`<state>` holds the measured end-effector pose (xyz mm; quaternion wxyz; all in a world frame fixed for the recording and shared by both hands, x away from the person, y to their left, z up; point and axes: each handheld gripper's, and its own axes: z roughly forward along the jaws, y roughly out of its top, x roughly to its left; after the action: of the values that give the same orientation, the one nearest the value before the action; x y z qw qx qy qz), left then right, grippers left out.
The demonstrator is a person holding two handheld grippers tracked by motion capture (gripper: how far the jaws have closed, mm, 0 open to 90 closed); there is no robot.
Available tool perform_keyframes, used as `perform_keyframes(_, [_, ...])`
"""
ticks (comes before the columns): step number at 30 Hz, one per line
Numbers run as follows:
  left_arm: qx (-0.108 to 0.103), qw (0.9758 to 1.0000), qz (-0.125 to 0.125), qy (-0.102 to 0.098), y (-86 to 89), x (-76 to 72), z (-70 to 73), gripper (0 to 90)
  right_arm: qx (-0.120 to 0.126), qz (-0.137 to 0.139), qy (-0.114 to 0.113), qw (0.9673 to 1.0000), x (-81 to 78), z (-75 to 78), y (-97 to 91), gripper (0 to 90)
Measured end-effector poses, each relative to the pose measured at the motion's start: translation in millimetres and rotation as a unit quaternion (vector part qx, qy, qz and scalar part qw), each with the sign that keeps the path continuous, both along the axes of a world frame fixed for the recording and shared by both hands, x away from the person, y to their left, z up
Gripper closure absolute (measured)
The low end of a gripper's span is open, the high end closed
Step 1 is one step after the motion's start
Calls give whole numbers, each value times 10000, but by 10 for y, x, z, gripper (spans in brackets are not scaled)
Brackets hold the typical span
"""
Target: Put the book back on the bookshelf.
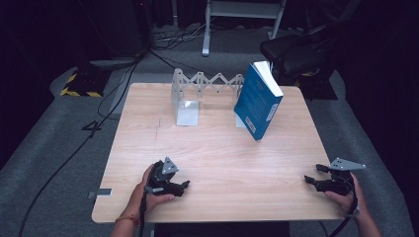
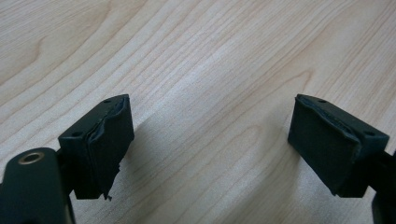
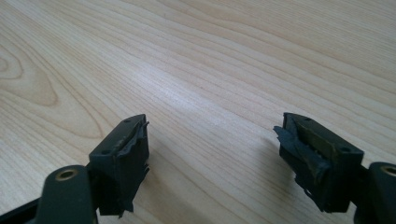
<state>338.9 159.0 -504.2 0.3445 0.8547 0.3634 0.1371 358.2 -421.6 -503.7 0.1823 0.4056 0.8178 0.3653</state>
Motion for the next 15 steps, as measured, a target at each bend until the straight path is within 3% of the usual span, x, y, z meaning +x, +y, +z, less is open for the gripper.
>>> perform_keyframes(15, [-17, 10000, -2, 9, -10, 9, -2, 143, -7, -10, -4, 10000, -1, 0, 1, 241])
